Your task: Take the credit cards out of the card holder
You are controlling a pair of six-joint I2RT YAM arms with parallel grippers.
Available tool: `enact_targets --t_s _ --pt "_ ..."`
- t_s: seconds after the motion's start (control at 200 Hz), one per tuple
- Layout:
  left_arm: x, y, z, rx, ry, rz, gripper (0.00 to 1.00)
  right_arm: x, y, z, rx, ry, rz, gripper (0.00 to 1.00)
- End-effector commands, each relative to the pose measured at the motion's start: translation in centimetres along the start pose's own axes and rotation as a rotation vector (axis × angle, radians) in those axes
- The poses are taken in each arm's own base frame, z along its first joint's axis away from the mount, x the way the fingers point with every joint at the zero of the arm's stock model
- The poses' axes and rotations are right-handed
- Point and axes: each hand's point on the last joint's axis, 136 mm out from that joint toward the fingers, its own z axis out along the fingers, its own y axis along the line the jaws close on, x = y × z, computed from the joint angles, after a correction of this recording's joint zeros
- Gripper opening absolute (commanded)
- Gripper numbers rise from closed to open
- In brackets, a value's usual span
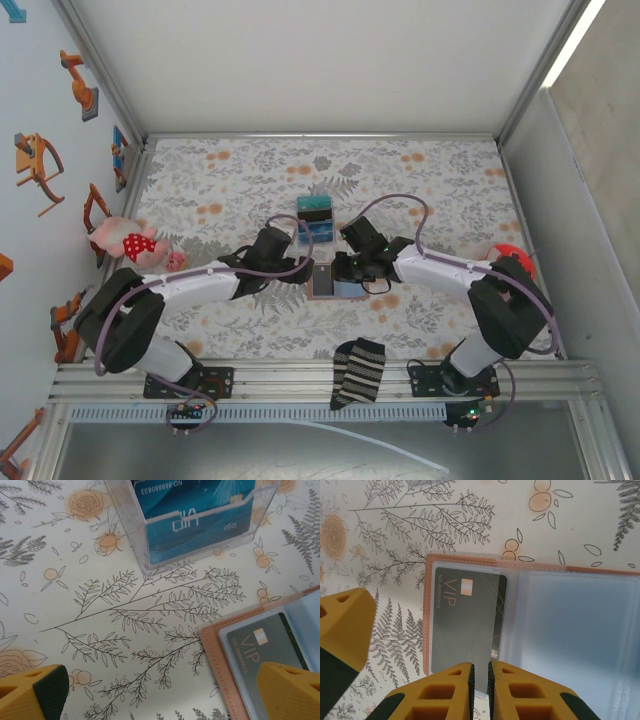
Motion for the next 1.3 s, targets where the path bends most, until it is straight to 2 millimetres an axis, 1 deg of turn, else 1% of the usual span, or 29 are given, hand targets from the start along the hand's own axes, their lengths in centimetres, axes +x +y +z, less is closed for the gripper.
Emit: enact_targets --t_s 0.0,0.23,0.536,0.962,1.157,1.297 --pt "-1.2 -1.0 0.4 0.014 -0.033 0.014 0.97 -0.9 1.4 0.4 -0.049 0.002 0.015 0.16" --pt "0.2 -1.4 1.7 0.004 0.012 0.054 0.97 -0.3 0.4 1.6 -0.008 0.039 0.037 0.14" --pt "1.7 -1.2 2.4 -0.072 0.078 0.156 0.97 0.1 -0.2 2.5 0.013 0.062 0.048 0.14" --pt "2.5 -0.9 2.3 -0.118 0.112 0.2 0.97 1.2 -1.8 3.3 0.062 0.094 0.064 0.14" --pt "3.0 -1.1 2.6 -0.128 0.133 0.218 0.97 1.3 -1.7 3.5 0.05 0.099 0.07 0.14" --pt "3.1 -1.3 2.4 -0.135 0.143 0.235 0.97 1.4 -1.5 3.9 0.009 0.104 0.092 0.14"
